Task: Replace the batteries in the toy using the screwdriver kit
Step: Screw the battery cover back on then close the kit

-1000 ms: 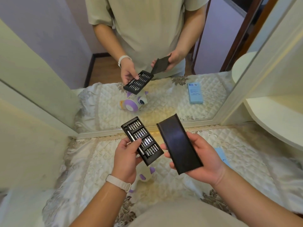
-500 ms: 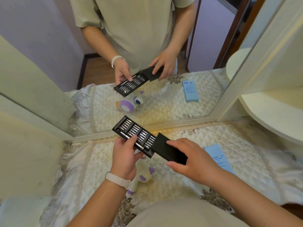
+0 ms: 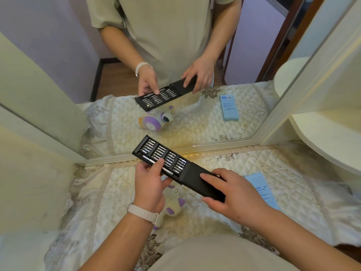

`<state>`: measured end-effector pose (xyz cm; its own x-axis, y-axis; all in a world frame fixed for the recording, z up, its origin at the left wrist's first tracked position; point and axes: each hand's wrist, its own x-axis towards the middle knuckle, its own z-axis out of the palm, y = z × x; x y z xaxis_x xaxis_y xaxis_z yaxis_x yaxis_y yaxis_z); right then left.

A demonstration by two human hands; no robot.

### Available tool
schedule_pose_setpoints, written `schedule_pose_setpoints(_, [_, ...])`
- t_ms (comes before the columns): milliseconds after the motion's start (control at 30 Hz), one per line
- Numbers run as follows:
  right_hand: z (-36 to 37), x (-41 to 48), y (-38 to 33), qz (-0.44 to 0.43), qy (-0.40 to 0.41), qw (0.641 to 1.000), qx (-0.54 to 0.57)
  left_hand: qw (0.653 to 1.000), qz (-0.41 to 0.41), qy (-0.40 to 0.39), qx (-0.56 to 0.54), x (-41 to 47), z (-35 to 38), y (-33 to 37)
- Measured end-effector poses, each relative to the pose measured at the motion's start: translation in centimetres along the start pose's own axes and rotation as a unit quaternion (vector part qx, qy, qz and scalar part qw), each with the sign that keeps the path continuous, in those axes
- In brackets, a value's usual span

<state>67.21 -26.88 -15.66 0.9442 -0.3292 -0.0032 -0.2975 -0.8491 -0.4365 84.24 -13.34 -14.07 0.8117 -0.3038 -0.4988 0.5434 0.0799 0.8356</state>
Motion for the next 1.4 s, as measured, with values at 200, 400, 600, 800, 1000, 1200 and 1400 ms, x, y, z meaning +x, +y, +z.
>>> schedule_pose_setpoints(200, [-0.5,0.6,-0.3,-0.019,0.014,0.999,-0.029,1.0,-0.009,0.012,-0.012,0.0,0.0,0.4])
schedule_pose_setpoints(400, [-0.8,0.8,-0.3,-0.025,0.026,0.999,-0.039,0.999,-0.002,0.028,-0.017,-0.3,0.5,0.8])
schedule_pose_setpoints(600, [-0.6,0.7,-0.6,-0.029,0.036,0.998,-0.041,0.999,0.01,0.039,-0.013,-0.5,0.9,0.8])
schedule_pose_setpoints(800, [-0.8,0.8,-1.0,-0.007,0.032,0.999,-0.016,0.999,0.015,0.016,-0.03,-0.8,0.7,0.7])
schedule_pose_setpoints(1000, [-1.1,0.9,-1.0,0.0,0.029,1.0,-0.001,0.999,0.021,-0.004,-0.045,-0.8,0.5,0.8])
schedule_pose_setpoints(1200, [-1.2,1.0,-1.1,-0.025,0.027,0.999,-0.019,0.997,0.014,-0.06,-0.036,-1.2,0.1,0.4])
schedule_pose_setpoints(1400, [-1.5,2.7,-1.7,-0.056,0.05,0.996,-0.049,0.995,-0.021,-0.081,-0.051,-2.3,0.9,-0.8])
